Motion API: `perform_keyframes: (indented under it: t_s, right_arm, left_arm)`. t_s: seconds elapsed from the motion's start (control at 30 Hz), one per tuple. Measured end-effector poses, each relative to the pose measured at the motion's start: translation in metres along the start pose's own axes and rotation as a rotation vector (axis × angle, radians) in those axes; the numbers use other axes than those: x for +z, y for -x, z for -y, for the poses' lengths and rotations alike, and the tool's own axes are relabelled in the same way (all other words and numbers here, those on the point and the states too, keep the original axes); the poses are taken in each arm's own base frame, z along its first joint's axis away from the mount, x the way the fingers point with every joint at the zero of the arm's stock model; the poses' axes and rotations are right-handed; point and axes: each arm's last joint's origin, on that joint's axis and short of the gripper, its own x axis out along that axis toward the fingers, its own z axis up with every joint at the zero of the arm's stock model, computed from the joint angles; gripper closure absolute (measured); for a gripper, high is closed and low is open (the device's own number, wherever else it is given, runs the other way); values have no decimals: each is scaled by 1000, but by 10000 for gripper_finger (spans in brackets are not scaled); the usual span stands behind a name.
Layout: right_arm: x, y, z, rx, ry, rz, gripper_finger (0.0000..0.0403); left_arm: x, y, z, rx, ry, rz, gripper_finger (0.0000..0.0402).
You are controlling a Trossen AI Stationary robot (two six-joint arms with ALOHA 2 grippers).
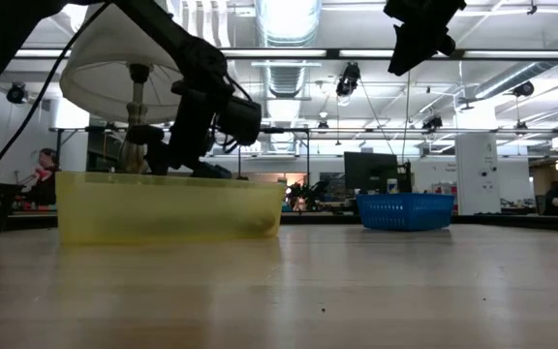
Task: Pick and place items into bin
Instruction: Put the white charger adapter into the black bin
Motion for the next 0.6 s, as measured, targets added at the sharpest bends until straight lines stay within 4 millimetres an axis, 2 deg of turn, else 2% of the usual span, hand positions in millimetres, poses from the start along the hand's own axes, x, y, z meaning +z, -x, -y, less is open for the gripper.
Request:
perform_keyframes:
  t_s: [0.27, 0.6]
  right_arm:
    - [0, 0, 0, 0, -1, 0, 305]
    - [0, 0, 0, 0, -3, -1, 315]
  left_arm:
    - [-12, -15, 6, -56, 62, -7, 194]
    - [-5, -16, 7, -81, 71, -5, 194]
